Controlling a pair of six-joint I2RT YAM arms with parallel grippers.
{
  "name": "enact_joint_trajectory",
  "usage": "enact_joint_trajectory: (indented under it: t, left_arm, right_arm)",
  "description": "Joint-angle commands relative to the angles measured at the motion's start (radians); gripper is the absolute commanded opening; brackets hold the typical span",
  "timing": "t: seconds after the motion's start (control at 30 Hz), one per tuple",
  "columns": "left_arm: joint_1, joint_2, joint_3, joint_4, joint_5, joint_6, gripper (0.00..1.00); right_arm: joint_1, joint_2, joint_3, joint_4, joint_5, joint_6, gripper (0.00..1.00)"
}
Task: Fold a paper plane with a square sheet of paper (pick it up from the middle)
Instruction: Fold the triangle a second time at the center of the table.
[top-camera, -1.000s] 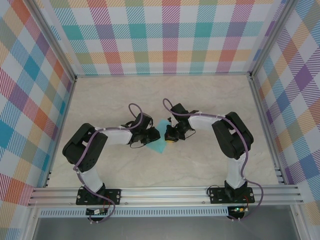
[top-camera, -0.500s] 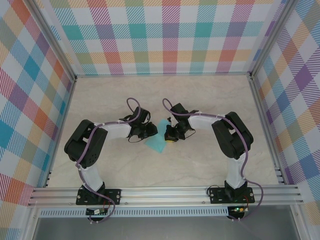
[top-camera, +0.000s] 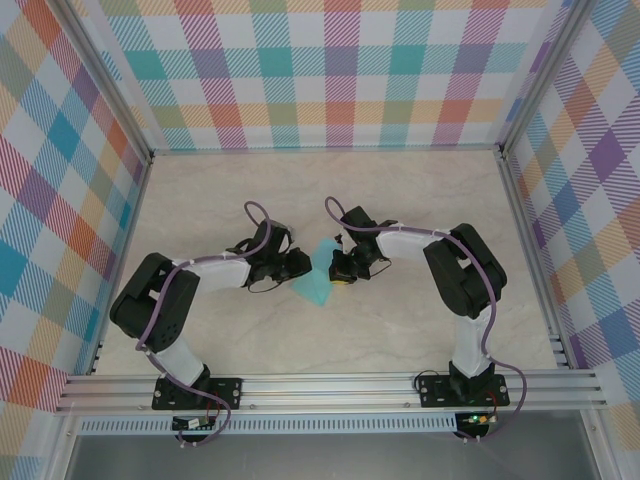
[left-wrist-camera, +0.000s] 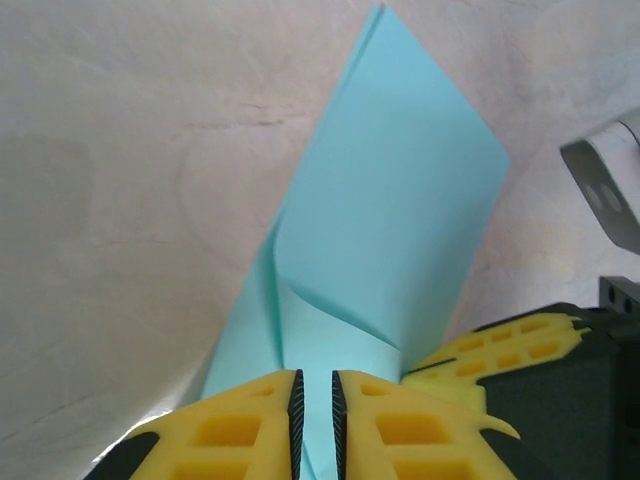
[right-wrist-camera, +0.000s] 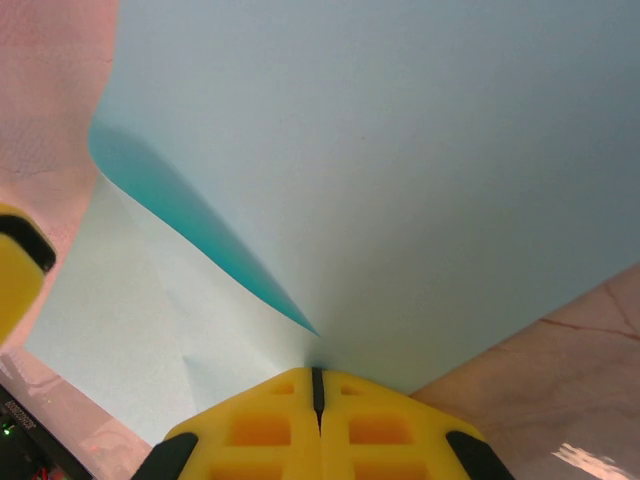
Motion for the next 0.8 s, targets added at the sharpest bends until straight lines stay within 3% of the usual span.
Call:
enact_joint_trajectory:
  t: [0.0, 0.3, 0.77]
  left_arm:
    - [-0.006, 0.029, 0.004, 0.085, 0.091, -0.003, 0.15]
    - [-0.008, 0.144, 0.091, 0.01, 0.048, 0.04, 0.11]
    - [0.01, 0.16, 0.128, -0.133, -0.167, 0.054, 0.1]
  right_arm:
    - [0.001, 0.147, -0.081, -0.091, 0.248, -0.023, 0.04]
    - [0.001, 0.157, -0.079, -0.086, 0.243, -0.023, 0.04]
    - [0.001, 0.169, -0.08, -0.114, 0.307, -0.024, 0.04]
